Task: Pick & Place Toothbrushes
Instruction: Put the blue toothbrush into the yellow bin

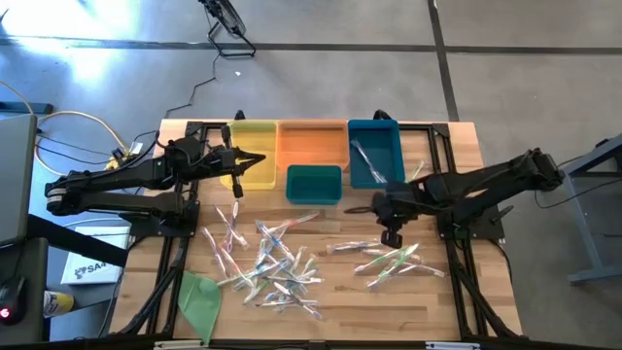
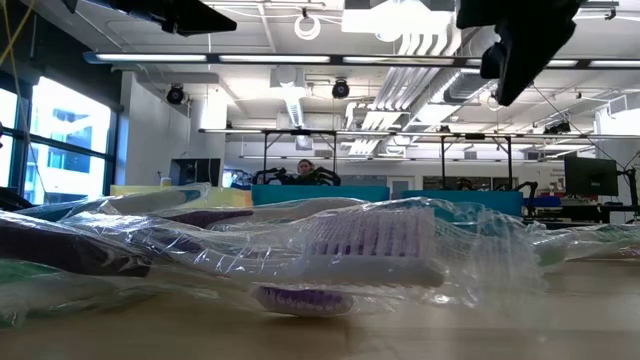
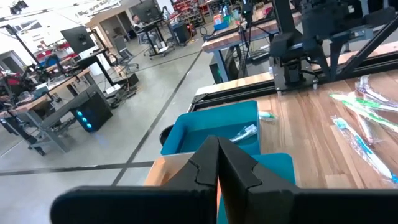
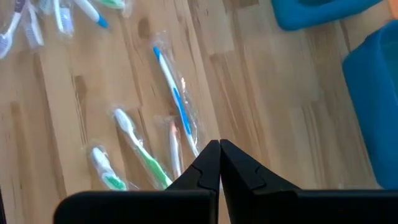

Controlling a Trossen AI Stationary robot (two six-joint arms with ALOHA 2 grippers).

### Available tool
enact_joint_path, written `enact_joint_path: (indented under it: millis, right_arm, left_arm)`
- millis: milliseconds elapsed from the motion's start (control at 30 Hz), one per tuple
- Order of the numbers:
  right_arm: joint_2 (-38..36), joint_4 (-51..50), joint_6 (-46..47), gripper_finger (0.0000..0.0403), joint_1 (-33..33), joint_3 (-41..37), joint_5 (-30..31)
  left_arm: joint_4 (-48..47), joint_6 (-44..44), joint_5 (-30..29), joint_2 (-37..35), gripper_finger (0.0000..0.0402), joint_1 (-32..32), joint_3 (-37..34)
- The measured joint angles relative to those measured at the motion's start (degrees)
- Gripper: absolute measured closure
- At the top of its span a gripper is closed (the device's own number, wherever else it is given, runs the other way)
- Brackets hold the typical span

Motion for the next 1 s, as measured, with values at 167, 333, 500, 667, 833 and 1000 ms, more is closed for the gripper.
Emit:
enact_joint_path:
  millis: [167,333,500,667,833,1000]
  right_arm:
    - [-0.2,2.5,1.7,0.0400,2.3,-2.8,1.4]
    - [-1.8,11.4,6.1,0.0400,2.4,-12.5,-2.4]
    - [-2.2,17.3,6.1,0.0400,2.4,-16.8,-3.6]
    - [-1.8,16.5,3.1,0.0400,2.4,-16.9,-3.5]
    - [-1.8,16.4,2.9,0.0400,2.4,-16.9,-3.5]
    - [-1.8,16.3,2.3,0.0398,2.4,-16.9,-1.9]
  left_arm:
    - [0.0,0.0,0.0,0.0,0.0402,0.0,0.0]
    - [0.0,0.0,0.0,0.0,0.0402,0.0,0.0]
    - [0.0,0.0,0.0,0.0,0.0402,0.0,0.0]
    - [0.0,0.0,0.0,0.0,0.0402,0.0,0.0]
    - [0.0,0.0,0.0,0.0,0.0402,0.0,0.0]
    - [0.0,0.0,0.0,0.0,0.0402,0.0,0.0]
